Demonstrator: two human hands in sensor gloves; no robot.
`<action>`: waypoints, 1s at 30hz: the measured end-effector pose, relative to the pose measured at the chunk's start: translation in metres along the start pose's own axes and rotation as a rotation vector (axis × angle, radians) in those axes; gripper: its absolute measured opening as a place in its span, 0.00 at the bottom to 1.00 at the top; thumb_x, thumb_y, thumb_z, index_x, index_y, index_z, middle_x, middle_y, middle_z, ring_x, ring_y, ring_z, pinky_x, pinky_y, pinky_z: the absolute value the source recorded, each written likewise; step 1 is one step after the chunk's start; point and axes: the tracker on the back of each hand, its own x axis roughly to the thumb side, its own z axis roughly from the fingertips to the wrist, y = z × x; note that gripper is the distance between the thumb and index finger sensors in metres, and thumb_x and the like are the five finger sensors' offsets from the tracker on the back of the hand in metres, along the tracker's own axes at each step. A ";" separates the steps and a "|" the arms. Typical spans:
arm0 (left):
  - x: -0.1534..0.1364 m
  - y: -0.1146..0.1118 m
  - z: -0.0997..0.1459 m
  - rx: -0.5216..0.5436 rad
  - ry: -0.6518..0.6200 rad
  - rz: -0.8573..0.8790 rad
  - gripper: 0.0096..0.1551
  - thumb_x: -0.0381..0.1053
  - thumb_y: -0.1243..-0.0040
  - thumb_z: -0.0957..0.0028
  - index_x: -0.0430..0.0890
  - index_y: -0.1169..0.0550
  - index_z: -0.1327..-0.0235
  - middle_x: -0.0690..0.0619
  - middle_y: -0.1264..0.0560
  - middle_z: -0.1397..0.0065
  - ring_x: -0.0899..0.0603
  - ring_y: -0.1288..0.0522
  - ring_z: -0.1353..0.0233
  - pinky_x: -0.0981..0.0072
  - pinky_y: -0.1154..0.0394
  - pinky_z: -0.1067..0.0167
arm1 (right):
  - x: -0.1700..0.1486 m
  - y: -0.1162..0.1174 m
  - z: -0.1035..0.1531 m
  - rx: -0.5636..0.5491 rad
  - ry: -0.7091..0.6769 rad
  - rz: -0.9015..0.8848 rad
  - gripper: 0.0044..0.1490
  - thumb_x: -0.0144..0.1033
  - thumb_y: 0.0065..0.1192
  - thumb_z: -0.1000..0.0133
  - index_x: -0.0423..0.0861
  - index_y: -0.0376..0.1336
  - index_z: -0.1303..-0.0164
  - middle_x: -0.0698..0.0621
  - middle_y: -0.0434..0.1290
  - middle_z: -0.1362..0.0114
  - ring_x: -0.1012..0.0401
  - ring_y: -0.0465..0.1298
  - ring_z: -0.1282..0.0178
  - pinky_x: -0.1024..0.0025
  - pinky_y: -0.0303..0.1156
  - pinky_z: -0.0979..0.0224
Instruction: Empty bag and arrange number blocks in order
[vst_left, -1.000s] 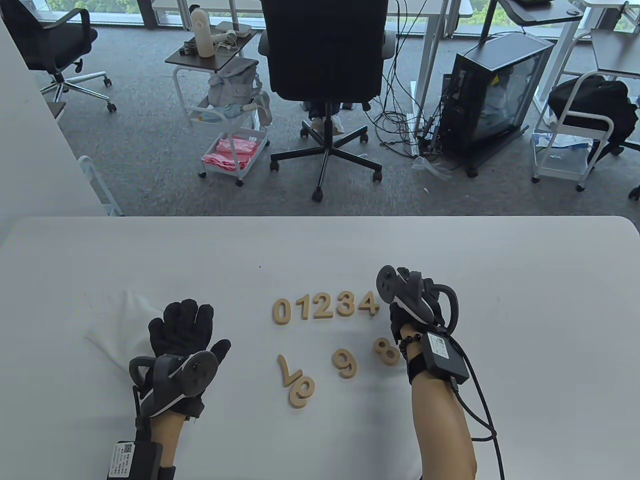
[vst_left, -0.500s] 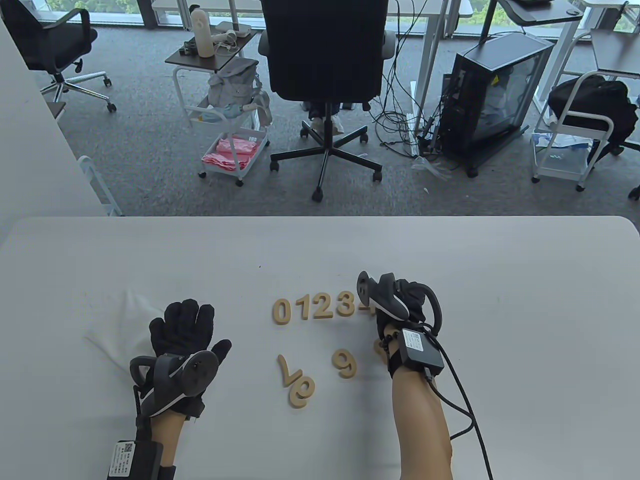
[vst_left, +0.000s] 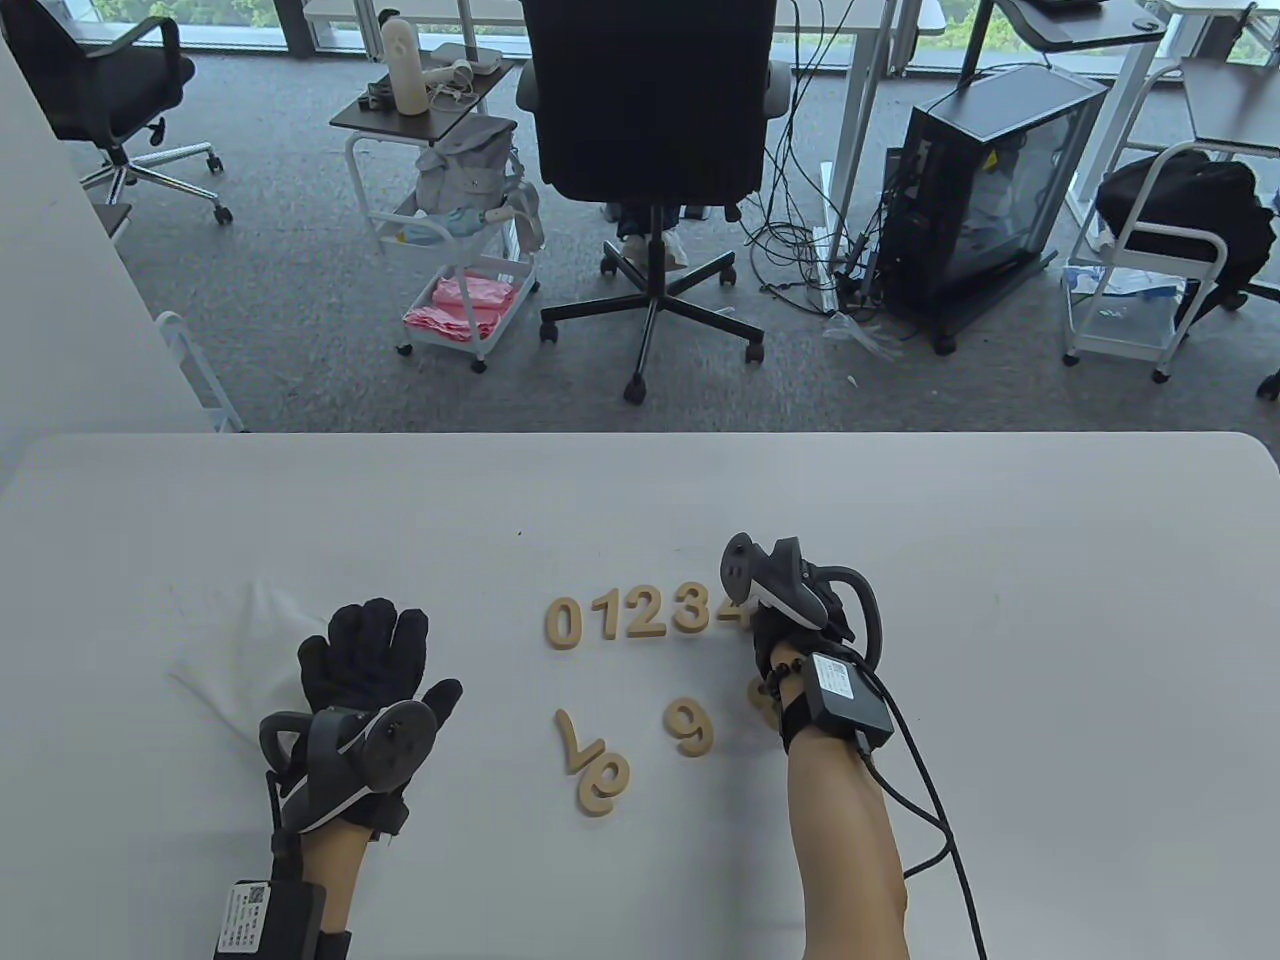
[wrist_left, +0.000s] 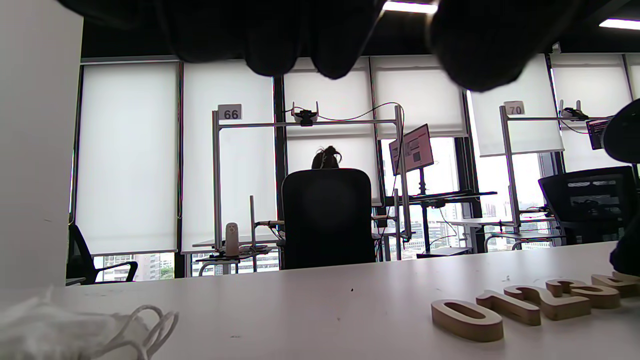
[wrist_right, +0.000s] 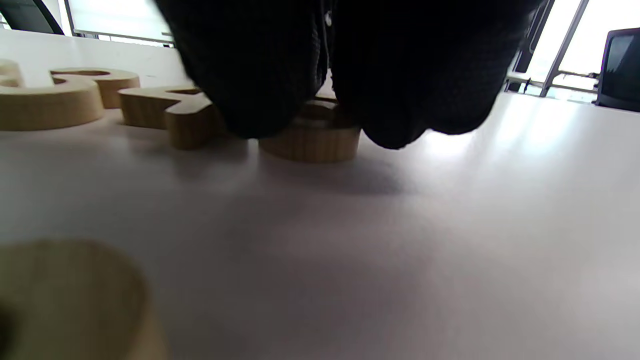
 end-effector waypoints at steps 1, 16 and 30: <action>0.000 0.000 0.000 -0.001 0.000 0.000 0.46 0.64 0.41 0.47 0.39 0.32 0.22 0.31 0.39 0.18 0.20 0.37 0.21 0.19 0.41 0.32 | -0.001 0.000 0.000 -0.010 0.001 -0.013 0.35 0.33 0.75 0.49 0.46 0.66 0.30 0.36 0.71 0.27 0.46 0.82 0.40 0.56 0.84 0.36; -0.001 -0.001 0.000 -0.001 0.003 0.008 0.46 0.64 0.41 0.47 0.39 0.32 0.22 0.31 0.39 0.18 0.20 0.37 0.21 0.18 0.41 0.32 | -0.006 -0.005 0.004 -0.011 -0.028 0.024 0.36 0.34 0.74 0.48 0.47 0.64 0.28 0.34 0.69 0.25 0.44 0.80 0.36 0.52 0.82 0.34; -0.001 0.000 0.001 0.012 -0.007 0.011 0.46 0.64 0.41 0.47 0.39 0.32 0.22 0.31 0.39 0.18 0.20 0.37 0.21 0.18 0.41 0.32 | 0.002 -0.056 0.078 -0.155 -0.228 -0.146 0.39 0.44 0.63 0.42 0.40 0.60 0.22 0.32 0.64 0.21 0.37 0.74 0.30 0.42 0.75 0.30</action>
